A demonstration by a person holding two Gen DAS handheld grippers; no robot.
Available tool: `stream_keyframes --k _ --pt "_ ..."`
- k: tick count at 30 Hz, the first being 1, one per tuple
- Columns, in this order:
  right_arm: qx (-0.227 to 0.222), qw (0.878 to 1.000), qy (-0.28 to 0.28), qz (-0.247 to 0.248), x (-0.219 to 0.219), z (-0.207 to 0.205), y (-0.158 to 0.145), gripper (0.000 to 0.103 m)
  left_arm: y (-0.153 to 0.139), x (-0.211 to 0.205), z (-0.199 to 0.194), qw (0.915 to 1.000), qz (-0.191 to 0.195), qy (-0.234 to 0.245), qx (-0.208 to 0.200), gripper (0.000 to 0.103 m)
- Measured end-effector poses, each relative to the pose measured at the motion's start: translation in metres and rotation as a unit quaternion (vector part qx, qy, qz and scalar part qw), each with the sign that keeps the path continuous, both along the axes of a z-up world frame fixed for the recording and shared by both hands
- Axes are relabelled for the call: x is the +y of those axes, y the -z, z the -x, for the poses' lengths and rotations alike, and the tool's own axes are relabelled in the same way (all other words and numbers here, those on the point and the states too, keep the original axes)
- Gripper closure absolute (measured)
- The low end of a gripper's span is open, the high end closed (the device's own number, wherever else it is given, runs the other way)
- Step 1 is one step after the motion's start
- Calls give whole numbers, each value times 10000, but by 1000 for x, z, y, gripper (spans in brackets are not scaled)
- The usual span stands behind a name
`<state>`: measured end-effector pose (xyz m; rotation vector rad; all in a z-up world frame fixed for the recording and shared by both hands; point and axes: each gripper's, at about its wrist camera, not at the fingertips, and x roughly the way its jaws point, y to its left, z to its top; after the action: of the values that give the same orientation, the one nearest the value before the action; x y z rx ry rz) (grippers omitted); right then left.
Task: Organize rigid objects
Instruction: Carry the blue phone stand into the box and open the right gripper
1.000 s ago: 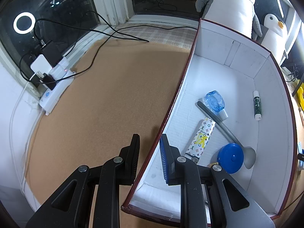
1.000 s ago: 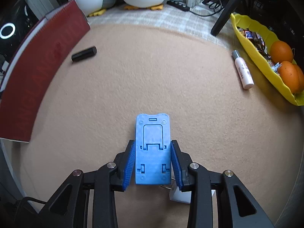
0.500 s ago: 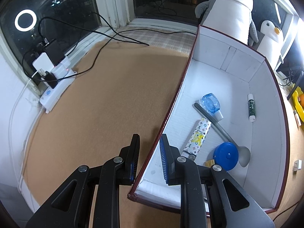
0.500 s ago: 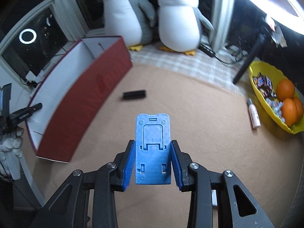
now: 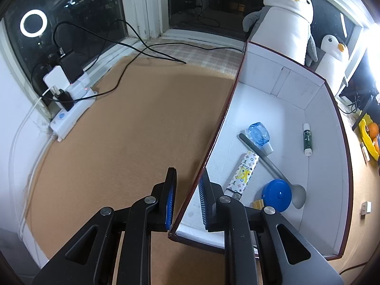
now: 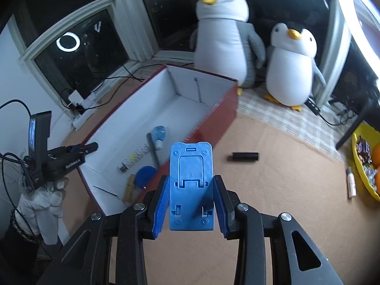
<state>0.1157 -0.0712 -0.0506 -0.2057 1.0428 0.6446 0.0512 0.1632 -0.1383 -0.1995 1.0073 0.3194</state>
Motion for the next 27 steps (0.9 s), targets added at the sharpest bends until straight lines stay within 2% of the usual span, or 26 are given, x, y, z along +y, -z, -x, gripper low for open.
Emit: stream_keyframes --k 12,27 --pt "-84 9992 -392 82 66 5 3 70 1 4 3 9998 132 57 -142 88" --pt "88 9982 -470 361 107 3 38 70 3 6 2 9995 202 122 -223 89"
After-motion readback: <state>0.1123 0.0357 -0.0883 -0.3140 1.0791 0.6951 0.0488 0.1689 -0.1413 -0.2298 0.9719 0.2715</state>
